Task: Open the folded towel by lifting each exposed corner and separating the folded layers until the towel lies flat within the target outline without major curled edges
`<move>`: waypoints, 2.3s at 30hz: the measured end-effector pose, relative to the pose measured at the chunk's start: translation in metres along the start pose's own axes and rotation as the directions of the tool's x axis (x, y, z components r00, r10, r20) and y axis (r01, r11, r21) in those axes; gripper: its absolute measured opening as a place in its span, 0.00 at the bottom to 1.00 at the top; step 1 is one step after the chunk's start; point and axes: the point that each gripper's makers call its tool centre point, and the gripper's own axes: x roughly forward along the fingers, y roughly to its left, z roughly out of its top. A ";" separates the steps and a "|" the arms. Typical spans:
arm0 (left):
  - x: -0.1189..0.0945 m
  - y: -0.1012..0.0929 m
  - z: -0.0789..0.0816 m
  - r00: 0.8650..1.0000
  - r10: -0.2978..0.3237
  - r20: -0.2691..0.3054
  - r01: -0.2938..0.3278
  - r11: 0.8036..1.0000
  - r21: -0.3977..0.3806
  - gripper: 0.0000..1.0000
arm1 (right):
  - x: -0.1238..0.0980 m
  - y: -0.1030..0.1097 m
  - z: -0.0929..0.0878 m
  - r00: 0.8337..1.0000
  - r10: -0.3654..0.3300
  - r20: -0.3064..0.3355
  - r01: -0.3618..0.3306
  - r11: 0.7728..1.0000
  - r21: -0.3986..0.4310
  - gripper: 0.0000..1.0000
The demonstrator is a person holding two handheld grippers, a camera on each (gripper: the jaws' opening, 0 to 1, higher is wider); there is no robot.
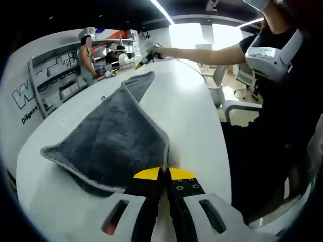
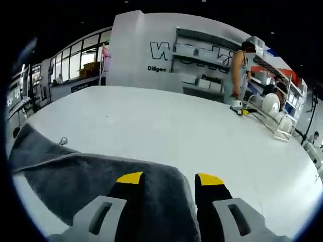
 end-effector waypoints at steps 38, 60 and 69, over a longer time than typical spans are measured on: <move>-0.003 0.004 0.002 1.000 0.016 0.018 -0.016 1.000 -0.018 0.03 | 0.043 0.000 -0.023 0.999 0.009 -0.033 -0.012 0.998 -0.068 0.02; -0.022 0.021 0.005 0.991 0.121 0.065 -0.117 0.992 -0.049 0.03 | -0.049 0.000 -0.015 0.980 0.091 0.175 -0.058 0.981 -0.185 0.02; -0.037 0.031 0.002 0.978 0.190 0.083 -0.183 0.979 -0.088 0.03 | -0.088 -0.010 -0.042 0.977 0.079 0.197 -0.050 0.988 -0.147 0.02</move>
